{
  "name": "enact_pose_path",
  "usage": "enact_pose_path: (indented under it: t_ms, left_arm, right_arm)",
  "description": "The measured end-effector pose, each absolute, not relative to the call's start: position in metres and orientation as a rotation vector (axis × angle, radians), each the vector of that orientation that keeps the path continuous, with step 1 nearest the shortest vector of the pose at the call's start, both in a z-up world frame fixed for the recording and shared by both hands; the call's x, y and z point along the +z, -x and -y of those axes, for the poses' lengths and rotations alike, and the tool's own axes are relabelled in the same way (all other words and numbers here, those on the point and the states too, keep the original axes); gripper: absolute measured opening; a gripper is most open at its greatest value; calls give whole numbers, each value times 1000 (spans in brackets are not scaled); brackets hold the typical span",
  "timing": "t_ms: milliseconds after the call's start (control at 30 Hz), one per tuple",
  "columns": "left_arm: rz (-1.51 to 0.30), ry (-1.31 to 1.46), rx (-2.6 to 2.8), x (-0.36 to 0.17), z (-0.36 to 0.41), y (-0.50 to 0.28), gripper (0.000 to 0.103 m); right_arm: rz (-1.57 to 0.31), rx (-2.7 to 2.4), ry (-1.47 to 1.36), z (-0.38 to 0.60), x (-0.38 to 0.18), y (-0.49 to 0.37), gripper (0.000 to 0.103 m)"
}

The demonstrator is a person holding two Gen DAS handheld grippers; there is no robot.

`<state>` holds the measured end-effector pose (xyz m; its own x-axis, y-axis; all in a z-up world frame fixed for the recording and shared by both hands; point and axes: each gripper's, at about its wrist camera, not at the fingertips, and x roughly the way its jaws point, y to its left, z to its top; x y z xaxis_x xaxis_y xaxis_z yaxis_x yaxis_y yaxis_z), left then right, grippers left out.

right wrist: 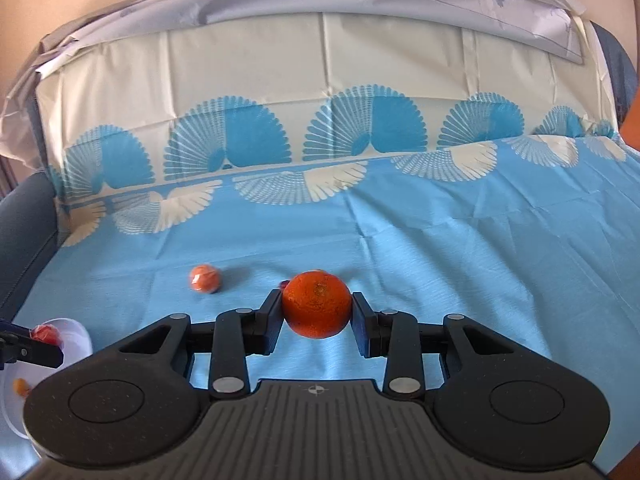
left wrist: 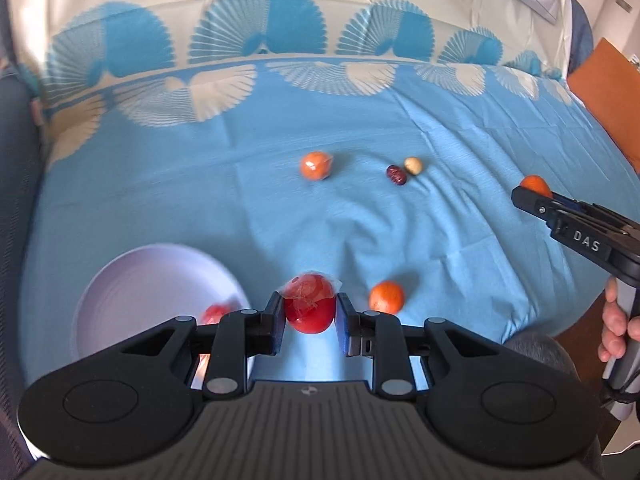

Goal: Organize fruits
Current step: 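Carry the plum and tangerine over the plate and open both tools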

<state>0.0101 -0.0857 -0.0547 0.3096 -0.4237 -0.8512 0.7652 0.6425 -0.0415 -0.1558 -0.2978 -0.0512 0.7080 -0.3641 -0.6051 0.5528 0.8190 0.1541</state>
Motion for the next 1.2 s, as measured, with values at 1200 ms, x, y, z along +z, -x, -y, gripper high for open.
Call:
enact_pose_path:
  t_ms: [1200]
  left_arm:
    - [-926,-186,-651,22,-133,105,28]
  right_arm:
    - [-628,-167,-147,66,50,229,38]
